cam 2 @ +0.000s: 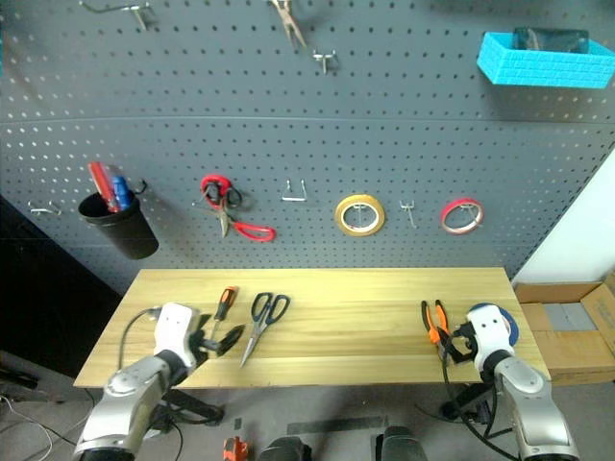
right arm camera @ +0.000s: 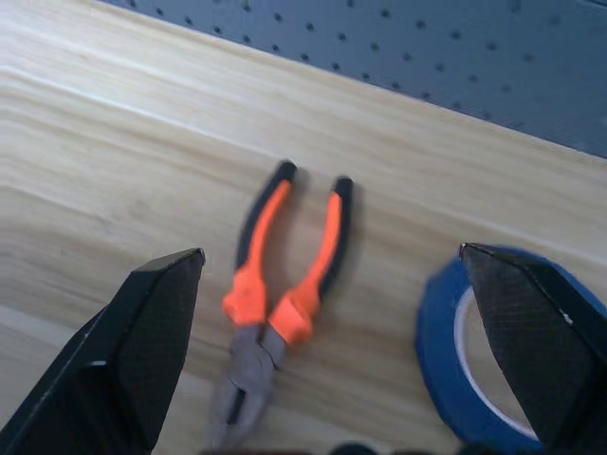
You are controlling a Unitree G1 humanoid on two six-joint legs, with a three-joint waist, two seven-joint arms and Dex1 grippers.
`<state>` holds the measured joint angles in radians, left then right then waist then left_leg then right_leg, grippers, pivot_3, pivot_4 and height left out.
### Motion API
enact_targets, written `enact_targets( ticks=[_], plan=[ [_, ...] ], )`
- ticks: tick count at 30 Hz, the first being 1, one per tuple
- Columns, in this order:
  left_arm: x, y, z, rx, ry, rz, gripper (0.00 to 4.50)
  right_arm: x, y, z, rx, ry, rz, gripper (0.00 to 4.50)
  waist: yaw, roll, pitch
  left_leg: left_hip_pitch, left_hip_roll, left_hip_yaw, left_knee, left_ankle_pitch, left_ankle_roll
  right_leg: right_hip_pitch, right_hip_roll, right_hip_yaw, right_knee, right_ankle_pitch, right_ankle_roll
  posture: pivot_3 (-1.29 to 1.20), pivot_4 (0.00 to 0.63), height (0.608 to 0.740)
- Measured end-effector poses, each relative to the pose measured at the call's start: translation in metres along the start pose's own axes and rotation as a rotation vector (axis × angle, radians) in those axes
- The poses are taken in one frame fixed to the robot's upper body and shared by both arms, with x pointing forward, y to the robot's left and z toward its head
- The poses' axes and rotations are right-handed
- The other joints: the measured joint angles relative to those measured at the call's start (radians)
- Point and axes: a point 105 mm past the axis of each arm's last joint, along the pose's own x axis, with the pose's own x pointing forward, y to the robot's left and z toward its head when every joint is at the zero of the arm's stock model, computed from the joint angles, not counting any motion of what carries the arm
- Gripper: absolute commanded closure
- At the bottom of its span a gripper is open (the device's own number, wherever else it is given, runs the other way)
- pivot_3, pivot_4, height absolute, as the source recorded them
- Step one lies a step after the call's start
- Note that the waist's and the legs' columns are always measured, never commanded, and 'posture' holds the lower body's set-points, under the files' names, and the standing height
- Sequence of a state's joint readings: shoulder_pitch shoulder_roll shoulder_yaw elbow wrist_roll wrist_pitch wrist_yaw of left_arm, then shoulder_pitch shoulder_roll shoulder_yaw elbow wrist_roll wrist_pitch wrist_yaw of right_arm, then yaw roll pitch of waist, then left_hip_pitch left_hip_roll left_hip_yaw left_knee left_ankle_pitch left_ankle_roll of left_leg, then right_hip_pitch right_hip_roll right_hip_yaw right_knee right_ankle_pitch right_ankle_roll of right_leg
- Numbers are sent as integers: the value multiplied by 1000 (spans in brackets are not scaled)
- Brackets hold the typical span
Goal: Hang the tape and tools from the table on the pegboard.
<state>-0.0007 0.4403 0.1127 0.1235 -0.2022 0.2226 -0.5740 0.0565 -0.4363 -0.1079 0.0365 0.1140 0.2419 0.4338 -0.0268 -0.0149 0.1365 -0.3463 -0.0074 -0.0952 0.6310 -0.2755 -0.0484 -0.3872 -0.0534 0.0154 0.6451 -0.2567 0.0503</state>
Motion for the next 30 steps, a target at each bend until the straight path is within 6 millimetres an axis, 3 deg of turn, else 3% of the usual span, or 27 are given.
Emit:
enact_targets(
  ticks=[3, 7, 9, 14, 17, 20, 30],
  plan=[
    [14, -32, 23, 54, -46, -136, 32, 1, -2, 10, 2, -3, 16, 0, -1, 0, 20, 0, 0, 0, 0, 0, 0, 0, 0, 0, 0, 0, 0, -10, 199, 740],
    [43, -88, 59, 100, -128, -351, 32, 2, -17, 12, -15, 53, 20, 0, 3, -1, 50, -2, -2, -1, 1, 0, 0, -1, -1, 0, 0, 0, 1, -7, 236, 740],
    [58, -115, 74, 137, -155, -449, 32, 4, -30, 11, 68, 65, -11, 0, -1, -5, 59, -2, -1, 0, 1, 0, 0, -1, -1, 0, 0, 2, -3, -19, 245, 740],
    [82, -159, 79, 230, -161, -599, 32, 6, -54, 4, 156, 106, -72, 0, -14, -5, 87, -3, -1, 2, 0, -2, 3, -2, -1, 1, -1, 2, -3, -45, 269, 740],
    [94, -188, 82, 246, -175, -683, 32, 13, -65, 12, 193, 100, -94, 0, -16, -5, 106, -8, -1, 2, 2, -2, 4, -5, -2, 1, -1, 2, -3, -71, 290, 740],
    [99, -211, 92, 293, -214, -752, 32, 15, -70, 21, 214, 82, -100, 0, -18, -5, 113, -22, -1, 3, 10, -4, 6, -17, -1, 0, 3, 2, -3, -88, 316, 740],
    [109, -244, 111, 317, -266, -824, 32, 18, -79, 22, 200, 113, -79, 0, -31, -5, 167, -28, -1, 7, 16, -7, 12, -20, -3, 2, 2, 5, 2, -80, 361, 740]
  ],
)
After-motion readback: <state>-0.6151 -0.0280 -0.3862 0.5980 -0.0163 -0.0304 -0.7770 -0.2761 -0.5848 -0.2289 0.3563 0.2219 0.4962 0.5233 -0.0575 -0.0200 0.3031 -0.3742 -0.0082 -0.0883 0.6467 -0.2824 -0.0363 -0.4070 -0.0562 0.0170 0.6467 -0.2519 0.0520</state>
